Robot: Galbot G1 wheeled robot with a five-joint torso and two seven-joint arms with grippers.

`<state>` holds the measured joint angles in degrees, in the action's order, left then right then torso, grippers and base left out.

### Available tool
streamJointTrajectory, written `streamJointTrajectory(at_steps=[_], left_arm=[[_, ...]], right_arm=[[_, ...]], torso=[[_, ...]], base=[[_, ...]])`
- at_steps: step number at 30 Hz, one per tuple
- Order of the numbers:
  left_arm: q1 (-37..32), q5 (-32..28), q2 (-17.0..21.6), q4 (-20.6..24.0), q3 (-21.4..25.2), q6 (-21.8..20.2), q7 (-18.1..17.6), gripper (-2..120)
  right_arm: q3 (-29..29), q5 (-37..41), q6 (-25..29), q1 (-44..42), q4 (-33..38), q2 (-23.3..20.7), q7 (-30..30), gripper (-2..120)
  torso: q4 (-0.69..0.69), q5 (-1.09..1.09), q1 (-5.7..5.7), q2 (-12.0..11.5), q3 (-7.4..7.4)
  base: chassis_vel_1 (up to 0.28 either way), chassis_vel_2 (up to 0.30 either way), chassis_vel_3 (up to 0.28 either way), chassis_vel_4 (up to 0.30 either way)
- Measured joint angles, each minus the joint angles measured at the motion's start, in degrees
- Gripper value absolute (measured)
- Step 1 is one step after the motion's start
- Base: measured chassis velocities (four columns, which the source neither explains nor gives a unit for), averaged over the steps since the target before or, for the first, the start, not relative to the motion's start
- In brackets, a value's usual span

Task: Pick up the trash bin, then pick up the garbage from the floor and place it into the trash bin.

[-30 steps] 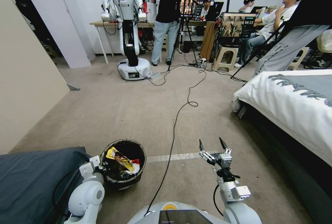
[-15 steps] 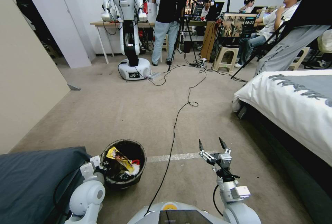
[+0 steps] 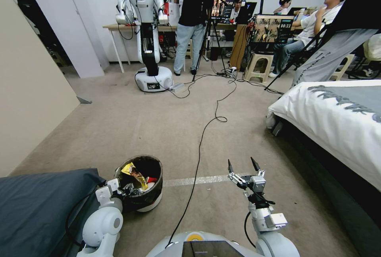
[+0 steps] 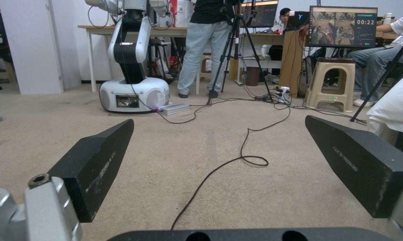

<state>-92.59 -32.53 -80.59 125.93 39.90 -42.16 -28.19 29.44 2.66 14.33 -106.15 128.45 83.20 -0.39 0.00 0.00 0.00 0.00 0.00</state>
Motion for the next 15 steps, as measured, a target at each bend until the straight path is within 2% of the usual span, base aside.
streamJointTrajectory(at_steps=[13,15], left_arm=[[0.66,0.11,0.37,0.69,-0.07,0.01,-0.10,100],[0.83,1.04,0.81,1.16,-0.69,1.19,0.23,100]], right_arm=[[0.05,0.04,-0.01,-0.08,0.07,0.02,0.00,100],[0.21,0.07,0.08,-0.34,0.28,0.06,0.03,100]], torso=[[0.00,0.00,0.00,0.00,0.00],[0.00,-0.01,0.00,0.00,0.00]], base=[[0.000,0.000,0.000,0.000],[0.000,0.000,0.000,0.000]])
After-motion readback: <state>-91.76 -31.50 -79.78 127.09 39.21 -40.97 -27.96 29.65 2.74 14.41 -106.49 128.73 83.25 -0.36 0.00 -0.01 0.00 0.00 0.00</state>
